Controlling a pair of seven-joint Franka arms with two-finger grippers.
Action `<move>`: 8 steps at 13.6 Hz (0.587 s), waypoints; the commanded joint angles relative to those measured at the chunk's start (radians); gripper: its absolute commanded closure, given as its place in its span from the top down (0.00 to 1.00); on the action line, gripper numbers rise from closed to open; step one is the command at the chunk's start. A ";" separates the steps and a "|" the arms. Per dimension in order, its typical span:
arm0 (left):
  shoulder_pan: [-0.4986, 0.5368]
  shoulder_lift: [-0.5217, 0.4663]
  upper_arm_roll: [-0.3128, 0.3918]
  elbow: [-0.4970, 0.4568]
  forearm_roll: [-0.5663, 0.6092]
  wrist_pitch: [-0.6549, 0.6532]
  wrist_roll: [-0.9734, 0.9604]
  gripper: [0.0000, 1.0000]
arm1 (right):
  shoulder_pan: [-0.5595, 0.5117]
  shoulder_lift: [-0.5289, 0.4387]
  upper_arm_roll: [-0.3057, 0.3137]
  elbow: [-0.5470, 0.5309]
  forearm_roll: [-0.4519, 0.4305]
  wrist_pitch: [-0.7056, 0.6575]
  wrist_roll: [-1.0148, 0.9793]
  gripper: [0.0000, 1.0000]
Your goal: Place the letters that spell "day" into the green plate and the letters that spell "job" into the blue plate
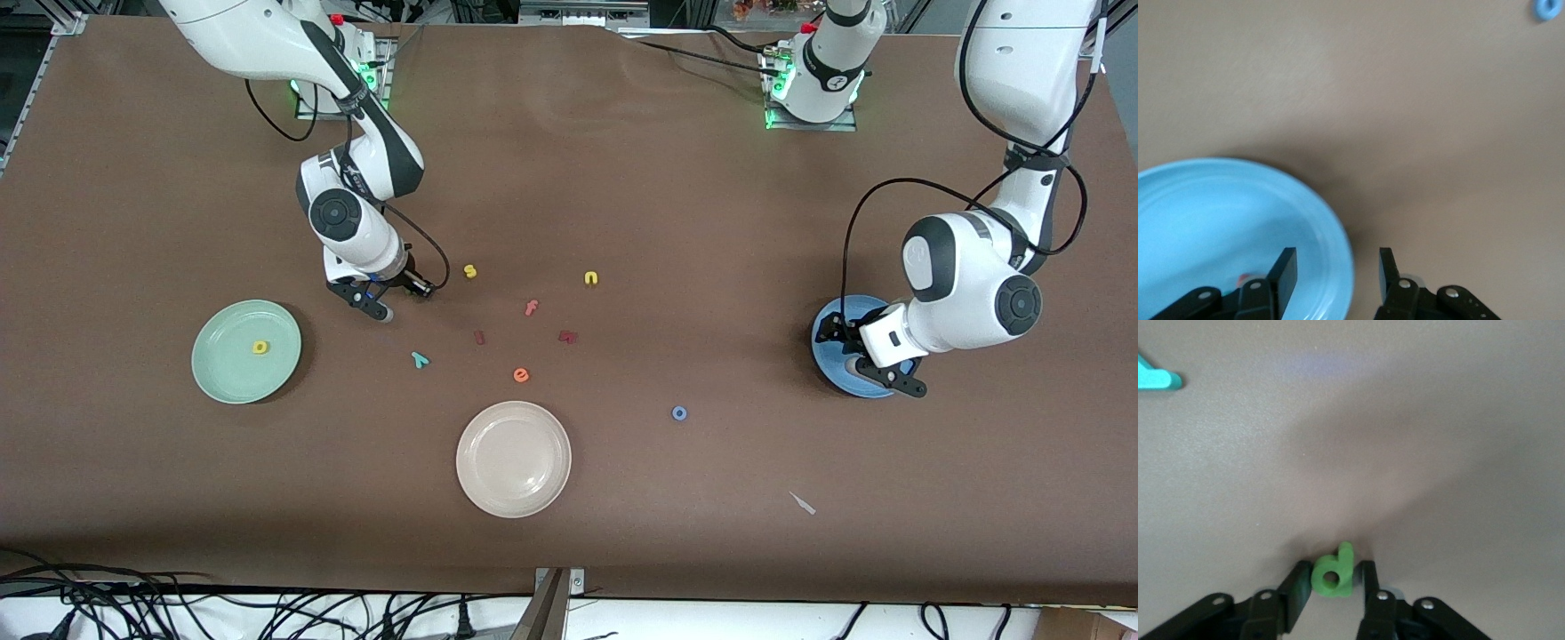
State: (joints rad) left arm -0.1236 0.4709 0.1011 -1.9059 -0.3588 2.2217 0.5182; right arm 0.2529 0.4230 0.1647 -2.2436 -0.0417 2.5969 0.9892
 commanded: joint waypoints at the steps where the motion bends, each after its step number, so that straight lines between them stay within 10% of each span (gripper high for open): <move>1: -0.100 0.006 0.005 0.033 -0.072 0.051 0.000 0.57 | 0.008 0.023 -0.011 -0.007 -0.026 0.042 0.022 0.34; 8: -0.309 0.181 0.005 0.216 -0.097 0.288 -0.217 0.57 | 0.012 0.017 -0.011 0.012 -0.024 0.028 0.023 0.28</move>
State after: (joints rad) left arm -0.3923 0.5636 0.0915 -1.8138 -0.4100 2.4932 0.3352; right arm 0.2538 0.4197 0.1640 -2.2415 -0.0431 2.6015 0.9893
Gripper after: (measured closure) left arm 0.432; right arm 0.714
